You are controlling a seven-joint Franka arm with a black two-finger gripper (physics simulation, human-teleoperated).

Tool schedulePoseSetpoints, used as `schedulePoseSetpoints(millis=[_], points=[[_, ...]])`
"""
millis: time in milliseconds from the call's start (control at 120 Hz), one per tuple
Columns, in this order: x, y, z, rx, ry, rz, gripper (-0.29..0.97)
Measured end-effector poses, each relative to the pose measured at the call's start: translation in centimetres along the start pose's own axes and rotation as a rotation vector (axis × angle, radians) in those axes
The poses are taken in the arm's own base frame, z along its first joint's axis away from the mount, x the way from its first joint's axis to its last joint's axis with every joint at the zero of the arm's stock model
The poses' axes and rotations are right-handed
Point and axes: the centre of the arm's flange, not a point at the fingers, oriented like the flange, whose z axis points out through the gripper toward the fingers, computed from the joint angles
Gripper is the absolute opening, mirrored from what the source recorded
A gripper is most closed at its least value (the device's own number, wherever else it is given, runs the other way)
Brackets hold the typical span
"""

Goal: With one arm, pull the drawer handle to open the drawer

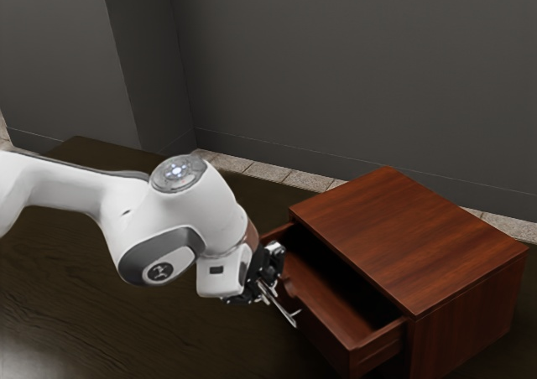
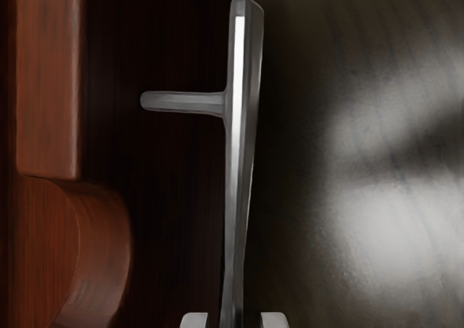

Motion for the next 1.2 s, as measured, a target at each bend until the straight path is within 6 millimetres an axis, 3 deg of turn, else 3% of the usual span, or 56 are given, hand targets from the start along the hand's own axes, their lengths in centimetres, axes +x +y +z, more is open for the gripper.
schedulePoseSetpoints(millis=[817,1033,1125,1200], points=[[0.5,4.3,-1.5,-0.007,-0.018,0.023,0.01],[1.1,4.6,-2.0,-0.003,-0.016,0.036,0.02],[1.2,4.5,-3.1,0.013,-0.019,0.039,0.05],[1.3,4.4,-5.2,0.039,-0.026,0.042,0.10]])
